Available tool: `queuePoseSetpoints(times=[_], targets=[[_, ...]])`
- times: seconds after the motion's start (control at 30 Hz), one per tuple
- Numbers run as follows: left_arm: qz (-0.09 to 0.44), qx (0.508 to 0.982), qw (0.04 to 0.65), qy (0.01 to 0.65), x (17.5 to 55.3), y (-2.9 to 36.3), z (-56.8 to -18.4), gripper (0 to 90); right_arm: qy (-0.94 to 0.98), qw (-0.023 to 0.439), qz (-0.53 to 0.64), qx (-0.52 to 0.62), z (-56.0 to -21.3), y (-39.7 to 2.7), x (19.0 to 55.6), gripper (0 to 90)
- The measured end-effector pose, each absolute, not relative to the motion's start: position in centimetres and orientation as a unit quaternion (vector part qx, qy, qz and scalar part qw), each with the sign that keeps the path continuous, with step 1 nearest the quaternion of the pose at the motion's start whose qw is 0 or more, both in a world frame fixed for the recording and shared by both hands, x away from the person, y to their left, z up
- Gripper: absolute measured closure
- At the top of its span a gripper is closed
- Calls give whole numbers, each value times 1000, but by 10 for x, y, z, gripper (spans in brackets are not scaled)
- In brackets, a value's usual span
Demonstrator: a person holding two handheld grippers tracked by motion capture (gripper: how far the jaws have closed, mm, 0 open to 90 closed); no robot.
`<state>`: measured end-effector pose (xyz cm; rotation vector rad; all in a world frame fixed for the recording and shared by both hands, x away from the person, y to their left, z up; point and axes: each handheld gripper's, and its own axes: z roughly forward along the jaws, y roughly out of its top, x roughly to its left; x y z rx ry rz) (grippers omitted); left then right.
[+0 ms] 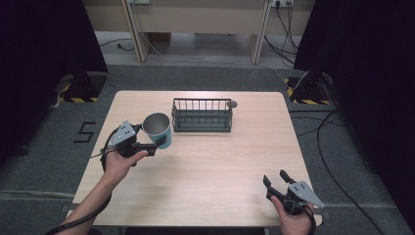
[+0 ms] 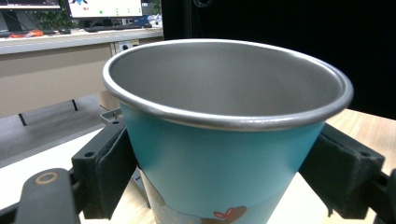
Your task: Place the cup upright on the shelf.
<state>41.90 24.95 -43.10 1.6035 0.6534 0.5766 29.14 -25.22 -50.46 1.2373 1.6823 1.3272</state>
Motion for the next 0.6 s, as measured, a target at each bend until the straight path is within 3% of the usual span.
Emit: queuePoseSetpoints(times=[0.6], targets=[[251,692,613,287,434,238,-425,155,640,327,508,475,-505,-254,292,325]])
